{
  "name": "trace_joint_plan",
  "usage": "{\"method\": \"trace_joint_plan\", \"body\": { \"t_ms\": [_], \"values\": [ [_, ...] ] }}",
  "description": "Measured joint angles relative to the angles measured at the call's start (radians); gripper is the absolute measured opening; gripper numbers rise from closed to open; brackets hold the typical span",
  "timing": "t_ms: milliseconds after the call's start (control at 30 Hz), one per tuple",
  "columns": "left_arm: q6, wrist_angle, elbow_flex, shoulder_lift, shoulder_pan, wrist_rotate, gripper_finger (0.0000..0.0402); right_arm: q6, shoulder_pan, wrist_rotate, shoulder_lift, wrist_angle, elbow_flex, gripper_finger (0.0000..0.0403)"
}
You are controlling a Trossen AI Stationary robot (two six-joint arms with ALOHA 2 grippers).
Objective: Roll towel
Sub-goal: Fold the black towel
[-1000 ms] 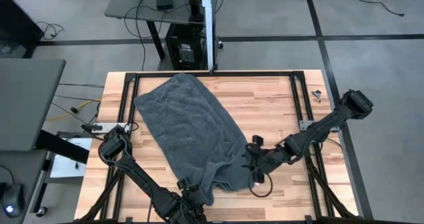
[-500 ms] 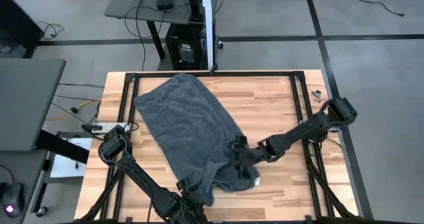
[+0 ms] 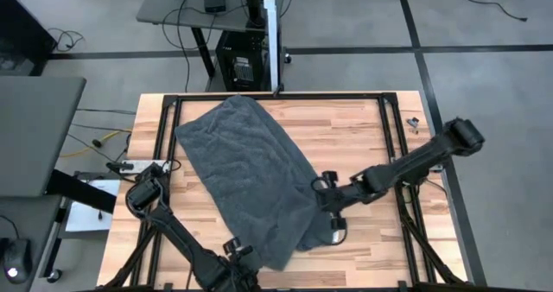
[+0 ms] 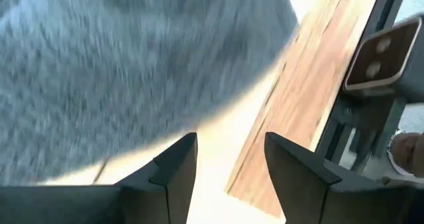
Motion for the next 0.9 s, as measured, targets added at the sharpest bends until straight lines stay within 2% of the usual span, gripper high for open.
{"method": "trace_joint_plan", "body": {
  "t_ms": [167, 433, 700, 833, 900],
  "values": [
    [-0.051, -0.021, 0.000, 0.000, -0.011, 0.001, 0.0162, 0.041, 0.035, -0.001, -0.035, -0.087, 0.000, 0.0002],
    [-0.054, 0.004, 0.005, 0.000, 0.010, 0.024, 0.0162, 0.177, 0.047, -0.003, -0.019, -0.071, 0.000, 0.0013],
    [-0.053, 0.060, 0.062, 0.000, 0.052, 0.043, 0.0162, 0.424, 0.092, -0.158, -0.063, -0.084, 0.000, 0.0118],
    [-0.056, 0.066, 0.069, 0.000, 0.095, 0.035, 0.0162, 0.507, 0.157, -0.150, -0.065, -0.110, -0.017, 0.0160],
    [-0.057, 0.081, 0.069, 0.000, 0.117, 0.009, 0.0162, 0.536, 0.191, -0.097, -0.059, -0.083, -0.046, 0.0172]
  ]
}}
